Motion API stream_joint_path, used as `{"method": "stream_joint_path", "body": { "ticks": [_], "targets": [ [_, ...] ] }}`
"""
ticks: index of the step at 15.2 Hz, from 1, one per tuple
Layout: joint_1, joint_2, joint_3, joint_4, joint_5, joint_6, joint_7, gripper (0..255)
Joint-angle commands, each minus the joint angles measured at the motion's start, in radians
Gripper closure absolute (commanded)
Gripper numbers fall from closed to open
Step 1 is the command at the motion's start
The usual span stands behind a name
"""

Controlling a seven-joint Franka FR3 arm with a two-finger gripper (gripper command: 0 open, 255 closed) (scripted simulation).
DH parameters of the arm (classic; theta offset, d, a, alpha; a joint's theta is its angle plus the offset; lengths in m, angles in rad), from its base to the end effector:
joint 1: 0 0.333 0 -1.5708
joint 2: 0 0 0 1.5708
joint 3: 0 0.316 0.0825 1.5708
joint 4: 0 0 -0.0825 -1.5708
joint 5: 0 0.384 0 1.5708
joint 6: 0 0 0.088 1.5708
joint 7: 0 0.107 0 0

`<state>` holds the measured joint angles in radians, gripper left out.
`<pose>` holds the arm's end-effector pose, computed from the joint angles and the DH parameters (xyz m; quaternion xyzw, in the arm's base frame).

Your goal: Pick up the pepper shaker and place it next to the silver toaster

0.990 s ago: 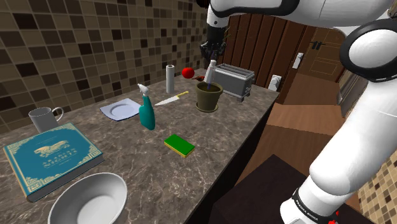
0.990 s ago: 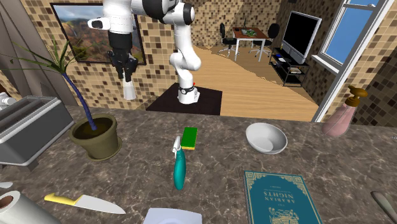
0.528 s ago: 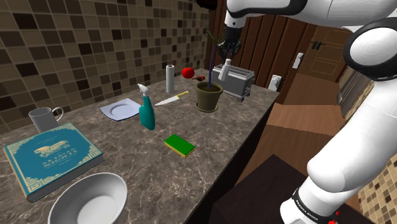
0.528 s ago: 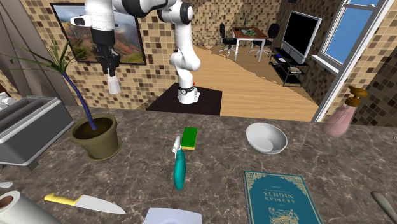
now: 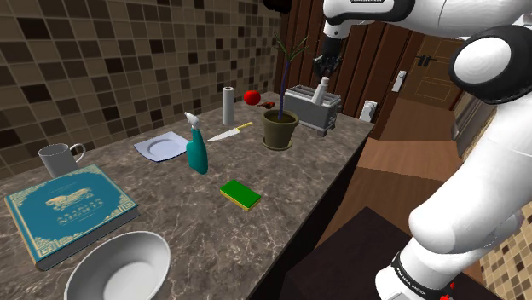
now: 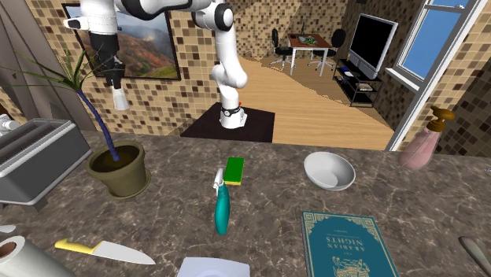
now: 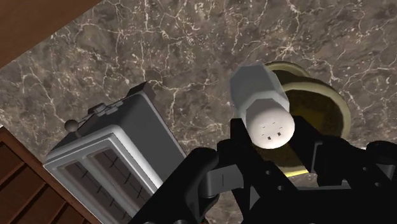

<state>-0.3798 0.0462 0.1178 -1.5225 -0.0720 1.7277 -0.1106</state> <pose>0.5625 -0.1595 0.6368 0.9936 -0.0729 0.0720 0.0473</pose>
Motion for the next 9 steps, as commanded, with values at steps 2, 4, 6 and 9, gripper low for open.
{"method": "stream_joint_path", "body": {
  "ticks": [2,4,6,9],
  "targets": [
    [-0.035,0.023,-0.03,0.026,0.01,0.001,-0.067,255],
    [-0.059,0.045,-0.05,0.055,0.017,-0.002,-0.112,255],
    [-0.083,0.072,-0.069,0.09,0.025,-0.008,-0.156,255],
    [-0.12,0.122,-0.096,0.155,0.038,-0.022,-0.221,255]
  ]
}}
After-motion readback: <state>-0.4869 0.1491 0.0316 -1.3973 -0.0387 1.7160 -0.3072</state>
